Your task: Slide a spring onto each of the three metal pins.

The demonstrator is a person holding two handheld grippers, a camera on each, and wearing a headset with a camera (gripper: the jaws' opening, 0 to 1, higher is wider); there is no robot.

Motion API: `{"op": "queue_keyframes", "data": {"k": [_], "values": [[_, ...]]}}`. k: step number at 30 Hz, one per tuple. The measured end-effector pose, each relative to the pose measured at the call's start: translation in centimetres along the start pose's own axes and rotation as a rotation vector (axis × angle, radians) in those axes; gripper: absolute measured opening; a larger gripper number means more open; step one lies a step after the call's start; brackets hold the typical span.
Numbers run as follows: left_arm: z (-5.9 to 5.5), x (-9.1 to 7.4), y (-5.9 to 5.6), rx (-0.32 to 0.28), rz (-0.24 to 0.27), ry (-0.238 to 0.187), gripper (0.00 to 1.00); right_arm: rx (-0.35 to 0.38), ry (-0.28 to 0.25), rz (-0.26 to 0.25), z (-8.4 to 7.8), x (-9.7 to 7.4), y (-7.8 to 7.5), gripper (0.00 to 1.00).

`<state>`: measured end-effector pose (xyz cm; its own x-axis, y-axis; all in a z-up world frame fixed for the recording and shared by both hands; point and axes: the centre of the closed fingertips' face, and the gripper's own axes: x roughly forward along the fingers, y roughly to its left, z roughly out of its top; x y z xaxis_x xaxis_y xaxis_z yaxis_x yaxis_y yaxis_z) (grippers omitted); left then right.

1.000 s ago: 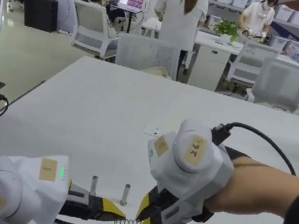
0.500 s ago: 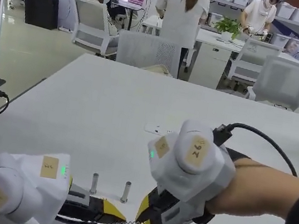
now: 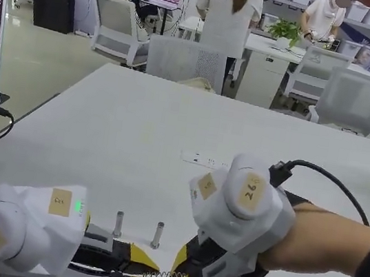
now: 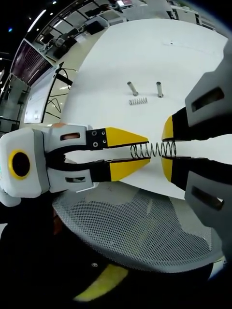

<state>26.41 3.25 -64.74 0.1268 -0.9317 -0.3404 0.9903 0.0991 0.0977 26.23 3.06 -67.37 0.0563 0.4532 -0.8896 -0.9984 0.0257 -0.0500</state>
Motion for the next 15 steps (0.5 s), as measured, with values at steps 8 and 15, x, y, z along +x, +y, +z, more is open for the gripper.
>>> {"op": "queue_keyframes", "data": {"k": [8, 15], "values": [[-0.1, 0.0, 0.3, -0.003, 0.009, 0.0, 0.03, -0.013, -0.01, -0.027, 1.2, -1.3, -0.3, 0.08], [-0.1, -0.2, 0.6, -0.008, 0.018, -0.006, 0.03, -0.012, -0.046, -0.035, 2.4, -1.9, -0.3, 0.08]]}}
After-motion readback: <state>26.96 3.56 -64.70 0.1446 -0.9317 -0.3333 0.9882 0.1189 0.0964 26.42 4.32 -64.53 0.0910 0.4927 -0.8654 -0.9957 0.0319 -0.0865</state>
